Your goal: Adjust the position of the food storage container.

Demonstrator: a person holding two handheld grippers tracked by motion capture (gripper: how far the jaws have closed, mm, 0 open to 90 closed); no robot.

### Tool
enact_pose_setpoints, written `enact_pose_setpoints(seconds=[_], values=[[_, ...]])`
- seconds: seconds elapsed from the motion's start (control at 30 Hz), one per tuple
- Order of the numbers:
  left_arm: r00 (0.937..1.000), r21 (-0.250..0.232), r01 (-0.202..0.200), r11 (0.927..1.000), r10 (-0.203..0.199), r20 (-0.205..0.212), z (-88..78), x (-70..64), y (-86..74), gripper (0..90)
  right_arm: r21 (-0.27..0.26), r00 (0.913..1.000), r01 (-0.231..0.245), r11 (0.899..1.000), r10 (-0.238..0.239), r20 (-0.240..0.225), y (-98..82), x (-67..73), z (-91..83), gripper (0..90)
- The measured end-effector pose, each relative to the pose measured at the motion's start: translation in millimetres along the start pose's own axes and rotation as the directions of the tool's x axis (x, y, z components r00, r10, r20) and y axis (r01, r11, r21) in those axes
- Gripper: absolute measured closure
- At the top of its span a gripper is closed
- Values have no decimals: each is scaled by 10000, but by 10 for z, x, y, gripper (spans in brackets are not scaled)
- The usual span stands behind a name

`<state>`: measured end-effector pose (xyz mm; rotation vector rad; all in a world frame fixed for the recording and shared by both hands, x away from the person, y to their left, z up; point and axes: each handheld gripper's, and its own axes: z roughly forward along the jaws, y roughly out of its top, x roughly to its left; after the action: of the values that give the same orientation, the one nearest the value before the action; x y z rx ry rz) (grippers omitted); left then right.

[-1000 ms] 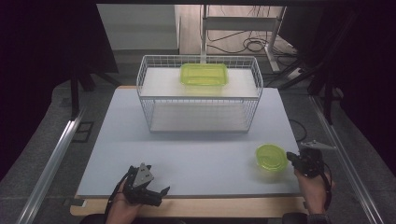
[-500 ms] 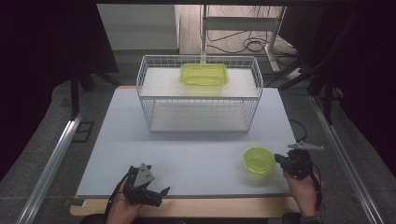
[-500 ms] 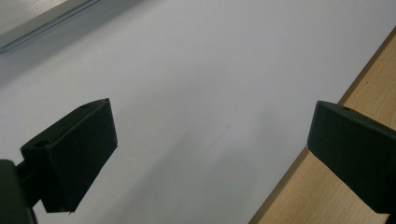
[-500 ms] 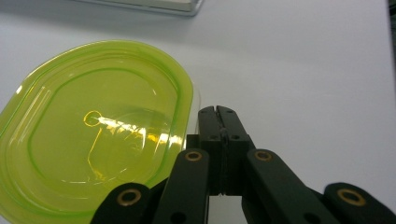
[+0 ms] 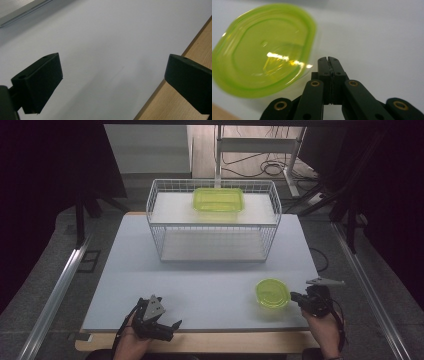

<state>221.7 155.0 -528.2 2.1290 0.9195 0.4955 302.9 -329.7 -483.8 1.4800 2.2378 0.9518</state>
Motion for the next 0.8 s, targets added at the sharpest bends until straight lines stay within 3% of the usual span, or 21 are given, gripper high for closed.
enact_pose_setpoints(seconds=[0.17,0.6,0.8], values=[[10000,58,-49,10000,49,-4,6,-2,1,13,310,9974,-160,9994,181,-697,-37,62,60,887],[9999,169,-105,9998,105,3,25,-15,2,13,436,9891,86,9990,-21,-1476,21,259,226,886],[9999,191,-123,9997,122,13,31,-18,2,13,374,9790,464,9982,-380,-2003,97,425,376,886]])
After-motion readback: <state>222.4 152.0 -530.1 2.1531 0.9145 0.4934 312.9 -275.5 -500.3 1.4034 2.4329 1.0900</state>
